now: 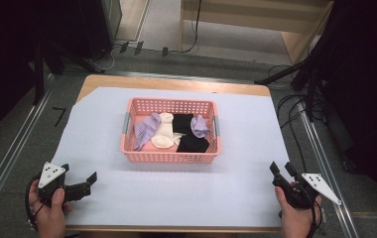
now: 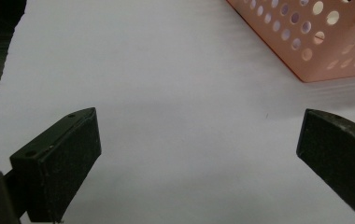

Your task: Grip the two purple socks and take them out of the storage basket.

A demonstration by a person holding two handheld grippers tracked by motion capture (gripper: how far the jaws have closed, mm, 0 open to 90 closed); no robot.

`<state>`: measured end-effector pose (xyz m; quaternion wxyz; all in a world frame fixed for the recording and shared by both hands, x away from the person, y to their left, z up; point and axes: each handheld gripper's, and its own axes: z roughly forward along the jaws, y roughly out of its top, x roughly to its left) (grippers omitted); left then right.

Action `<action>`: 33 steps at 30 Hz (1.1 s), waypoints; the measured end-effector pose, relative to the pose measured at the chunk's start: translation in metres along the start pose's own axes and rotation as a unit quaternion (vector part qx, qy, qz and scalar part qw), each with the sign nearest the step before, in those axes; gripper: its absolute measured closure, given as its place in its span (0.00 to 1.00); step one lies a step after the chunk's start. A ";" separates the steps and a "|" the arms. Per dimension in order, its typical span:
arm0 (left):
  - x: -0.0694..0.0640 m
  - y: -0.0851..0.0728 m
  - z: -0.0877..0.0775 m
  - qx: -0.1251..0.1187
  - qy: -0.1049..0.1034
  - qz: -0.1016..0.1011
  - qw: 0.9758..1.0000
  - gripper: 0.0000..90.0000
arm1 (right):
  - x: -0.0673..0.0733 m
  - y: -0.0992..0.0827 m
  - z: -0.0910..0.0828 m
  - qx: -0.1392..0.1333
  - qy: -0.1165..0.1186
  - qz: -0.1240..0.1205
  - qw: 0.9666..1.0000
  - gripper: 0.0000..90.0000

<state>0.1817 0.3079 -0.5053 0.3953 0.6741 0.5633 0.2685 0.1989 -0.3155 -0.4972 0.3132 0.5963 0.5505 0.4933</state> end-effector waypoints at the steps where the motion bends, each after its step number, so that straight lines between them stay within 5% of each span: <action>1: 0.000 0.000 0.000 0.000 0.001 0.000 1.000 0.01 | 0.003 0.002 0.001 0.002 0.003 0.002 1.000 0.47; 6: 0.000 0.000 -0.001 0.000 -0.001 0.002 1.000 0.01 | 0.015 0.012 0.008 -0.009 0.022 -0.005 1.000 0.47; 18: 0.000 0.000 -0.001 -0.003 -0.002 0.000 1.000 0.01 | 0.062 0.033 0.037 0.015 0.063 -0.023 0.998 0.46; 33: 0.000 0.000 -0.001 -0.002 -0.003 0.001 1.000 0.01 | 0.094 0.050 0.064 0.036 0.085 -0.026 0.995 0.46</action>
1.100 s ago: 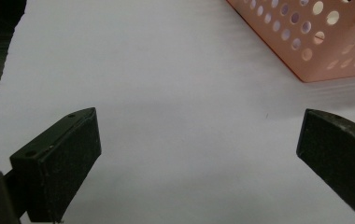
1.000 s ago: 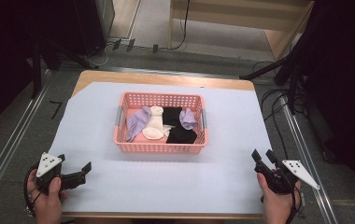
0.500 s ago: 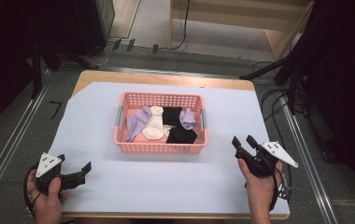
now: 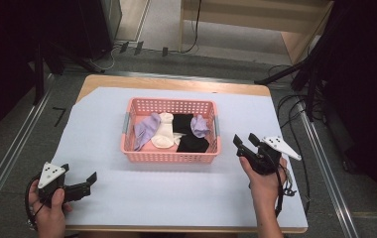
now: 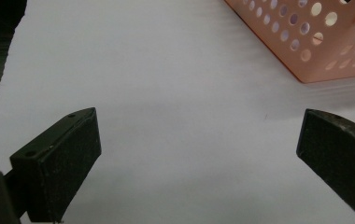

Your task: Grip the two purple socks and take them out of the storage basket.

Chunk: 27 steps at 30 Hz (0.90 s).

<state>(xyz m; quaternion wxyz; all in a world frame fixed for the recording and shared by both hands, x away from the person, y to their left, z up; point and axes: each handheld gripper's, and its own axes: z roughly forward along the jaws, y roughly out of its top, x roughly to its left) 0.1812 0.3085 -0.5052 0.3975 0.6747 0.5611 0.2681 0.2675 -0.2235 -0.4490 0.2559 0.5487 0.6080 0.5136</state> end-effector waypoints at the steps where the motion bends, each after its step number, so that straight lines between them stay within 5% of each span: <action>1: 0.000 0.000 0.000 0.000 0.000 0.000 1.000 0.01 | 0.002 0.001 0.002 0.000 0.001 -0.002 1.000 0.46; 27: 0.001 0.000 0.000 -0.002 -0.003 -0.003 1.000 0.01 | 0.047 0.020 0.051 0.026 0.027 -0.023 0.999 0.48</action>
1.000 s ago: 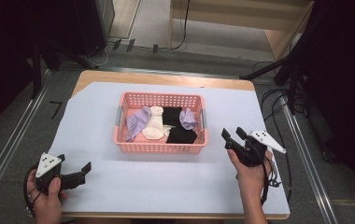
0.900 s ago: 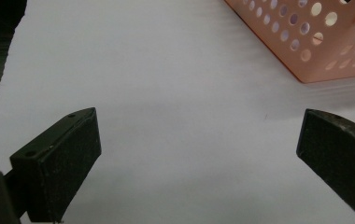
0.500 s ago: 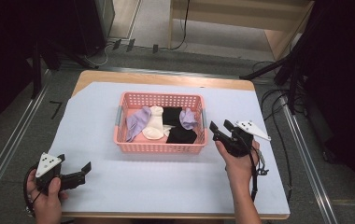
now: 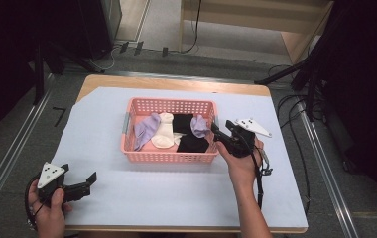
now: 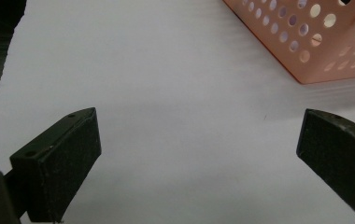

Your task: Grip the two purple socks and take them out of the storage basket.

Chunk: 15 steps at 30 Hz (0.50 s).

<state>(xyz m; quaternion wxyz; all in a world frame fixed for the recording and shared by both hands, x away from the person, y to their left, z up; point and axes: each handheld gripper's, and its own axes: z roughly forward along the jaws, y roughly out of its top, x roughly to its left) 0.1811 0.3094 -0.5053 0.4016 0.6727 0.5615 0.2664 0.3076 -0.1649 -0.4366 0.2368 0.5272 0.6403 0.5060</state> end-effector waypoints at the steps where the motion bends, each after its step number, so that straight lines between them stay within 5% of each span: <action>1: 0.000 0.000 0.000 -0.001 0.000 0.000 1.000 0.01 | 0.001 0.001 0.001 -0.002 -0.001 -0.004 1.000 0.48; 15: 0.001 0.000 0.000 0.000 -0.004 -0.004 1.000 0.01 | 0.016 0.009 0.023 0.012 -0.011 -0.005 1.000 0.51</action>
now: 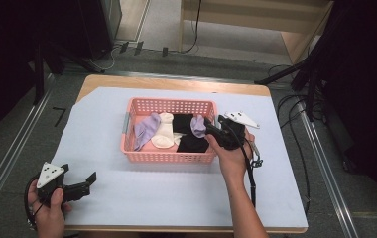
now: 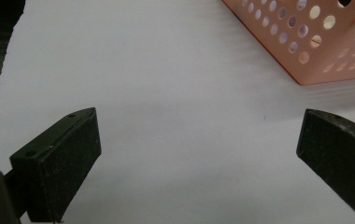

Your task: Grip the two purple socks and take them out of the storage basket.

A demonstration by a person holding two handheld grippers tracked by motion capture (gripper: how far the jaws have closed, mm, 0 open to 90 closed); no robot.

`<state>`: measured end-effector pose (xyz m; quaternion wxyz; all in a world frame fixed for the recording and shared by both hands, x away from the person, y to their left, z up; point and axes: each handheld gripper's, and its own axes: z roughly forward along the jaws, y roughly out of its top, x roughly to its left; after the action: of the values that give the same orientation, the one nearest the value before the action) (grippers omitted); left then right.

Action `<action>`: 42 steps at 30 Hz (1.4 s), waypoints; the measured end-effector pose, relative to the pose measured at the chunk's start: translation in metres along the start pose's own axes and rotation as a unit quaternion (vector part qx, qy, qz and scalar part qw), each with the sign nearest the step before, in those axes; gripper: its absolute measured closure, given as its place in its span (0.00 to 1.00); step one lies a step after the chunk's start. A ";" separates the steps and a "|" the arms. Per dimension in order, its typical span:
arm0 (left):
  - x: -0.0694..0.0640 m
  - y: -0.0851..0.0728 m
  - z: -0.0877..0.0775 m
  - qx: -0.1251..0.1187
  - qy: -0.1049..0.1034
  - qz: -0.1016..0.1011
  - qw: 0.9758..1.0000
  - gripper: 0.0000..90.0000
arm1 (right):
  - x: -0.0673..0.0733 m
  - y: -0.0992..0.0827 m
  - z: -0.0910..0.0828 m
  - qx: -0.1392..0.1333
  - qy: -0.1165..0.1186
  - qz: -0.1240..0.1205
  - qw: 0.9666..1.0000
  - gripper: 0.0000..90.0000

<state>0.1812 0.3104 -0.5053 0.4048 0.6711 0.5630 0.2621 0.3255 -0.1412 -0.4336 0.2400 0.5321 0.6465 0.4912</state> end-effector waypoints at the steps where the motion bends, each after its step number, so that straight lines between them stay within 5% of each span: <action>1: 0.000 0.000 0.000 0.001 -0.001 0.000 1.000 0.01 | 0.001 0.001 0.002 0.001 0.000 -0.005 1.000 0.51; 23: 0.001 0.000 0.000 0.002 -0.002 0.001 1.000 0.01 | 0.009 0.002 0.034 0.032 -0.023 -0.007 0.999 0.51; 30: 0.000 0.000 0.000 0.002 -0.001 0.001 1.000 0.01 | 0.007 0.003 0.041 0.067 -0.024 0.003 0.997 0.53; 38: 0.001 0.000 0.000 0.002 -0.002 0.001 1.000 0.01 | 0.006 0.009 0.042 0.060 -0.021 0.010 0.998 0.54; 42: 0.001 0.000 0.000 0.002 -0.002 0.001 1.000 0.01 | 0.009 0.015 0.041 0.033 -0.016 0.013 0.999 0.54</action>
<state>0.1813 0.3111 -0.5052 0.4044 0.6729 0.5621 0.2601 0.3638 -0.1177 -0.4351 0.2264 0.5554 0.6516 0.4644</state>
